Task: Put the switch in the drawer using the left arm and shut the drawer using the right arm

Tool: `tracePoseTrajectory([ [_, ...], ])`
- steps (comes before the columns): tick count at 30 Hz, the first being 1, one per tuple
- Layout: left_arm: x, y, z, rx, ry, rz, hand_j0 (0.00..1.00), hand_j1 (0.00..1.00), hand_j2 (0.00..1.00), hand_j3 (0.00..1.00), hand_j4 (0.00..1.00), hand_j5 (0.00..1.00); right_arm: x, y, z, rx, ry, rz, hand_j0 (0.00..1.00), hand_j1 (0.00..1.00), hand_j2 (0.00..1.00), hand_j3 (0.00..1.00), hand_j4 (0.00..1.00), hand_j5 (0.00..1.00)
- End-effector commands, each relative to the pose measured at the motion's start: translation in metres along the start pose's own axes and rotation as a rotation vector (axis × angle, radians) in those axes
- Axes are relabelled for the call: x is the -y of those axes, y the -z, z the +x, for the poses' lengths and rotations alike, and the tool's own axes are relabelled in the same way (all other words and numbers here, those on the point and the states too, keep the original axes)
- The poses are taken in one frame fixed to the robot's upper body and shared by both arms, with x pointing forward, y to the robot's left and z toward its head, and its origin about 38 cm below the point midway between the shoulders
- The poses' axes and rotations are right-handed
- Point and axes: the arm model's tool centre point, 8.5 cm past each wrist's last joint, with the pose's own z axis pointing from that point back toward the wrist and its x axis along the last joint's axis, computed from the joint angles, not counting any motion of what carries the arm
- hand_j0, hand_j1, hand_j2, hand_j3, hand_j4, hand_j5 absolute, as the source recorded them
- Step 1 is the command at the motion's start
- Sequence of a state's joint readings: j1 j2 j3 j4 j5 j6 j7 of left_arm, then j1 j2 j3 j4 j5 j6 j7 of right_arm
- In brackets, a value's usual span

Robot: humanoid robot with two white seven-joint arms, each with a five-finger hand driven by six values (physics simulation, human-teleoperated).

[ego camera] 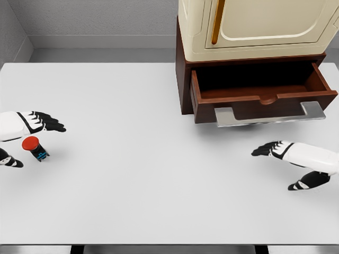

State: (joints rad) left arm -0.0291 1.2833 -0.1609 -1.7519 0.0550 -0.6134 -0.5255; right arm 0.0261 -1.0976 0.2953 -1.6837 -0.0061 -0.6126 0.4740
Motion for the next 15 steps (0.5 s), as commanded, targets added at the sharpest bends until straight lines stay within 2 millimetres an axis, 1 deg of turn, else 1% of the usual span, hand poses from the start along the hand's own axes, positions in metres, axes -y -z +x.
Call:
tracePoseTrajectory([
  [1, -0.001, -0.001, 0.000, -0.001, -0.005, 0.005, 1.00, 1.00, 1.00, 1.00, 1.00, 1.00, -0.010, 0.006, 0.001, 0.015, 0.026, 0.015, 1.00, 1.00, 1.00, 1.00, 1.00, 1.00],
  [4, -0.002, -0.001, -0.001, -0.003, -0.003, 0.005, 1.00, 1.00, 1.00, 1.00, 1.00, 1.00, -0.009, 0.003, 0.000, 0.007, 0.022, 0.022, 1.00, 1.00, 1.00, 1.00, 1.00, 1.00],
  [7, 0.000, -0.007, -0.012, -0.039, -0.023, 0.018, 1.00, 1.00, 1.00, 1.00, 1.00, 1.00, -0.012, 0.001, 0.000, 0.003, 0.032, 0.017, 1.00, 1.00, 1.00, 1.00, 1.00, 1.00],
  [9, 0.002, -0.010, -0.018, -0.053, -0.039, 0.020, 1.00, 1.00, 1.00, 1.00, 1.00, 1.00, -0.009, -0.002, -0.002, -0.007, 0.033, -0.017, 1.00, 1.00, 1.00, 1.00, 1.00, 1.00],
  [11, 0.002, -0.009, -0.017, -0.046, -0.051, 0.030, 1.00, 1.00, 1.00, 1.00, 1.00, 1.00, -0.011, -0.004, -0.002, -0.012, 0.035, -0.013, 1.00, 1.00, 1.00, 1.00, 1.00, 1.00],
  [15, 0.002, -0.008, -0.018, -0.050, -0.043, 0.028, 1.00, 1.00, 1.00, 1.00, 1.00, 1.00, -0.002, -0.007, -0.003, -0.021, 0.014, -0.009, 1.00, 1.00, 1.00, 1.00, 1.00, 1.00],
])
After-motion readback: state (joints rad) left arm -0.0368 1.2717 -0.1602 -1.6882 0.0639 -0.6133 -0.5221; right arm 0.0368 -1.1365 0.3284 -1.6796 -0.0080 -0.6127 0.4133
